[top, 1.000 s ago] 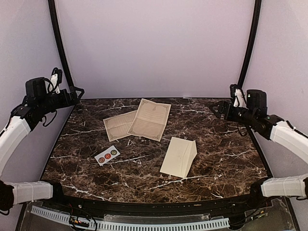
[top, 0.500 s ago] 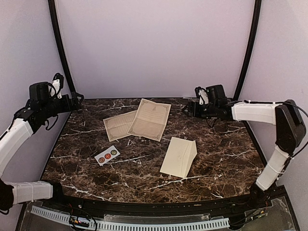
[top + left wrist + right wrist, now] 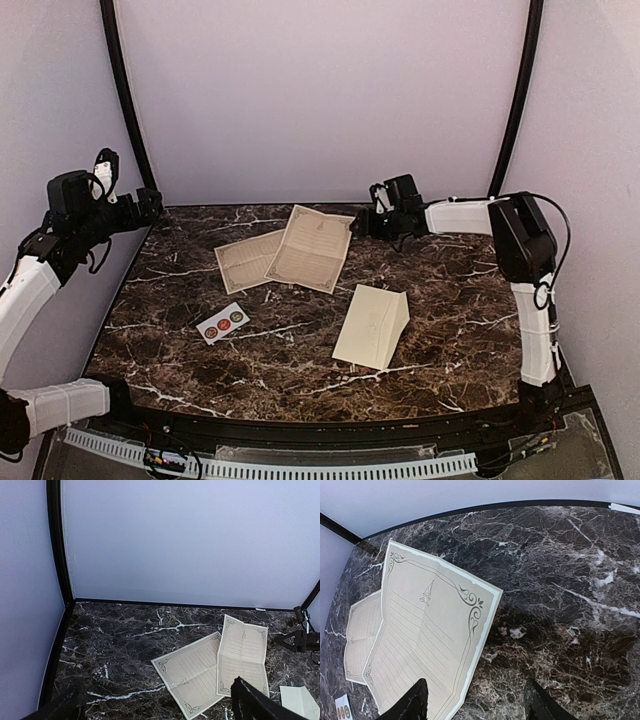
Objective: Place the letter into the envelope and seal it
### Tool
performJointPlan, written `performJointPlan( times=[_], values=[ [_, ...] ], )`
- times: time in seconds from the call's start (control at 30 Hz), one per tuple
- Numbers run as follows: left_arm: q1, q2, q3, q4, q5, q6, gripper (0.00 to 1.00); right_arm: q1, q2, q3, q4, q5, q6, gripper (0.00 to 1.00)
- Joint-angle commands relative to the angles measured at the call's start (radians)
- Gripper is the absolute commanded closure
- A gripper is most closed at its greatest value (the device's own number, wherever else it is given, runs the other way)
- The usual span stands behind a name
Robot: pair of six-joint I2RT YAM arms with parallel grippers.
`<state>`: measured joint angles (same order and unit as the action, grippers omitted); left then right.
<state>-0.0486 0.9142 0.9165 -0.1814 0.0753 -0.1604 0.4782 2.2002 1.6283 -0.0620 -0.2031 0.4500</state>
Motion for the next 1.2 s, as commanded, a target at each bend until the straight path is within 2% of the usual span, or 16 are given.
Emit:
performJointPlan(
  times=[0.0,0.43,0.63,0.7,0.77,0.9,1.17],
  values=[
    [0.004,-0.004,-0.008,0.003,0.024,0.003,0.01,0.009,0.08,0.102,-0.019,-0.018,0.026,0.39],
    [0.004,-0.004,-0.007,0.003,0.033,0.001,0.01,0.01,0.24,0.26,0.034,-0.08,0.045,0.48],
    [0.004,0.004,-0.007,0.001,0.025,0.003,0.01,0.01,0.301,0.33,0.082,-0.163,0.057,0.56],
    [0.004,0.004,-0.007,0.0,0.024,0.005,0.01,0.011,0.324,0.358,0.088,-0.188,0.065,0.64],
    [0.005,0.01,-0.007,0.0,0.019,0.005,0.01,0.01,0.34,0.378,0.092,-0.197,0.072,0.79],
    [0.004,0.042,-0.008,-0.002,0.003,0.009,0.01,0.011,0.316,0.334,0.168,-0.227,0.081,1.0],
    [0.004,0.092,-0.055,0.058,-0.023,0.052,0.01,0.012,0.096,0.113,0.311,-0.305,0.053,1.0]
  ],
)
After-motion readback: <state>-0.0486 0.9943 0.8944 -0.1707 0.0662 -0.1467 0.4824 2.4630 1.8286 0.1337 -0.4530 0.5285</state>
